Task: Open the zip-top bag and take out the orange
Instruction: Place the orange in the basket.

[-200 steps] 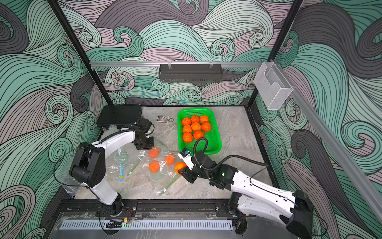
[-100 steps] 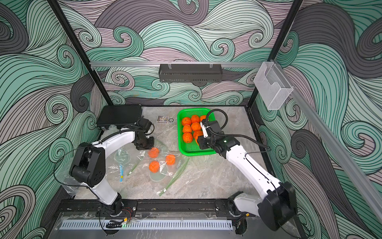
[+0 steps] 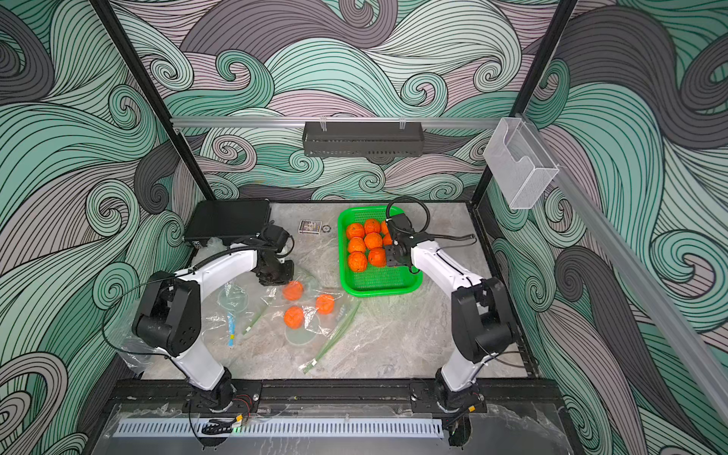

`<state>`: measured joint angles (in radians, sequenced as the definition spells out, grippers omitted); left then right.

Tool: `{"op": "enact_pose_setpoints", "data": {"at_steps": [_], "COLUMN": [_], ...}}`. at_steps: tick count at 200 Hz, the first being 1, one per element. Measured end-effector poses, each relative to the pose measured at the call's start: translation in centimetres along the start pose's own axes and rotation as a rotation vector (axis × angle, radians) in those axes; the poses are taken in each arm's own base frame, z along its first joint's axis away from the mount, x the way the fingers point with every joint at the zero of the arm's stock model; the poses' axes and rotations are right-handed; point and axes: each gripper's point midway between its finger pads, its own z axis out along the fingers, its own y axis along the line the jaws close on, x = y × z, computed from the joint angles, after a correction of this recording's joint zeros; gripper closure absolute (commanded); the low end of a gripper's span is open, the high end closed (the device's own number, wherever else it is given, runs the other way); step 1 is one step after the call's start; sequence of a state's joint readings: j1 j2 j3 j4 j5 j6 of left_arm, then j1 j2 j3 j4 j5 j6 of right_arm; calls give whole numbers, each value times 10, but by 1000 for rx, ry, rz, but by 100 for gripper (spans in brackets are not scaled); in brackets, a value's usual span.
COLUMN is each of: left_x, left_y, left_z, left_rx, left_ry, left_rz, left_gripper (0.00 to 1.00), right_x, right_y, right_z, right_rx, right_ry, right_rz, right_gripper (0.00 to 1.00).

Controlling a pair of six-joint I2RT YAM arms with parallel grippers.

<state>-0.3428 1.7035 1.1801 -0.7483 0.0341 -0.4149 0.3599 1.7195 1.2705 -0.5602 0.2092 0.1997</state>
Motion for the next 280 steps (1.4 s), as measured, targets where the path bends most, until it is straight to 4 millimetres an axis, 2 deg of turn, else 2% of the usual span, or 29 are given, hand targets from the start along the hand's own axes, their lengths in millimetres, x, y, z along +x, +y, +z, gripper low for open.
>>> {"op": "enact_pose_setpoints", "data": {"at_steps": [25,101,144,205,224,244,261,280], "left_x": [0,1,1,1,1,1,1,2], "left_y": [-1,-2,-3,-3,-3,-4,-4,-4], "left_z": [0,0,0,0,0,0,0,0], "left_rx": [3,14,17,19,20,20,21,22], "left_ry": [1,6,8,8,9,9,9,11], "left_rz": [0,2,3,3,3,3,4,3], "left_gripper": [100,100,100,100,100,100,100,100], "right_x": [-3,9,4,-5,-9,-19,-24,-18], "right_y": [-1,-1,0,-1,-1,-2,1,11], "right_z": [12,43,48,44,37,15,-18,-58], "right_rx": [28,61,69,72,68,48,-5,-89], "right_ry": [13,65,54,30,15,-32,-96,-162], "right_rz": [-4,-7,-1,2,7,22,34,24], "right_gripper": [55,51,44,32,33,38,45,51]}}
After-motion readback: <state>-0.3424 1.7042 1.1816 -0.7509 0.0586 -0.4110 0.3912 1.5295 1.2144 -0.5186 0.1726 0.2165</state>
